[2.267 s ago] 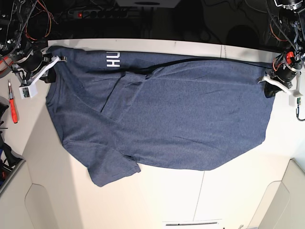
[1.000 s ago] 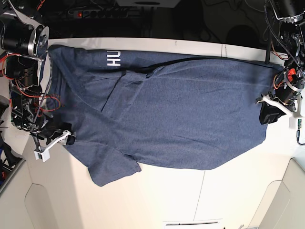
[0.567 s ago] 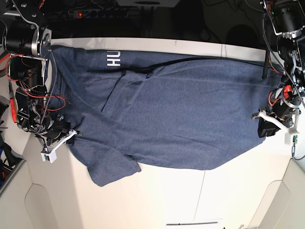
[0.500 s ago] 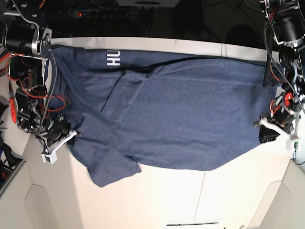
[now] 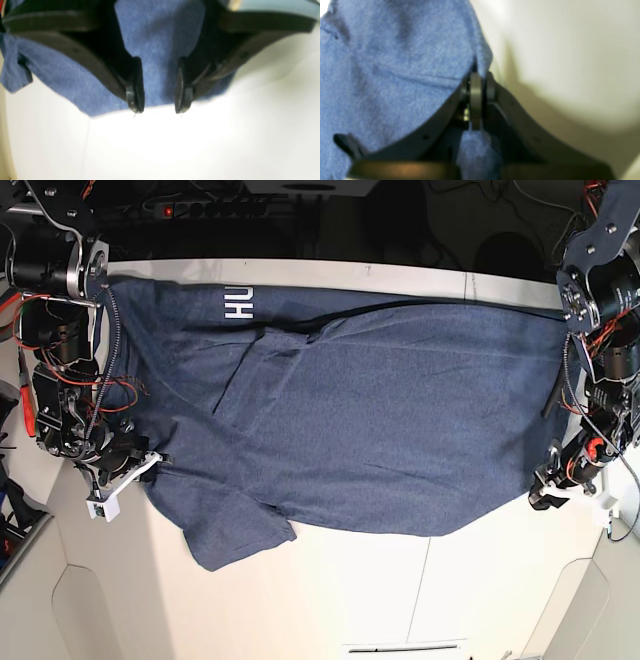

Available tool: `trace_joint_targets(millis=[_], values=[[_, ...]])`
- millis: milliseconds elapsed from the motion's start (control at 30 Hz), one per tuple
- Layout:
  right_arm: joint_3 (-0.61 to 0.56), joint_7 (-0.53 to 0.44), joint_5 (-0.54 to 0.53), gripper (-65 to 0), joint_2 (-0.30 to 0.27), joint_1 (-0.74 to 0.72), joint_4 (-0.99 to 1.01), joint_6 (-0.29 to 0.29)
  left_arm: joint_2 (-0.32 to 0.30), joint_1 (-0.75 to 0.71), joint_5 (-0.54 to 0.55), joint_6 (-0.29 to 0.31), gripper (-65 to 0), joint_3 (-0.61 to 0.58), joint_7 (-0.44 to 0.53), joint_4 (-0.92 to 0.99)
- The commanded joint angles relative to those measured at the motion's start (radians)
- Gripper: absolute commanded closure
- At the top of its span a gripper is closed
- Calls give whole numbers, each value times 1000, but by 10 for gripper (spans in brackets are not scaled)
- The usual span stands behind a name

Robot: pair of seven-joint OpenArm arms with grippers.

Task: Layout the t-shirt on the table in an organized manner, then fold the t-shirt properly
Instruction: 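Move both grippers along the shirt sides toward the hem and grasp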

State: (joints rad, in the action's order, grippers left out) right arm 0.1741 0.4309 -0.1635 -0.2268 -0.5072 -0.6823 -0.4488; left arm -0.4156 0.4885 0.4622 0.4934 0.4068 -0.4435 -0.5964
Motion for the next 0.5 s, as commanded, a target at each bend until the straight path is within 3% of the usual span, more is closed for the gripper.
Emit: trace_joint_targets(millis=[0,267,433,467], values=[[0,-6,-1,0,-8,-24,-13,-1,-29,40,2,-13,-241,2,29,-8],[0,-6,-35,0,-8,-24,-13,-1,-86,68,-137,-127,-241,-157,123,94],[0,-6,-46,0,-8,-24,-13,-1,-69,69,-135,-128,-241,-192,149,116],[0,-5,-46,0,-8,-24,-13,-1,-63,72,-123,-102,-241,-192,148,116]])
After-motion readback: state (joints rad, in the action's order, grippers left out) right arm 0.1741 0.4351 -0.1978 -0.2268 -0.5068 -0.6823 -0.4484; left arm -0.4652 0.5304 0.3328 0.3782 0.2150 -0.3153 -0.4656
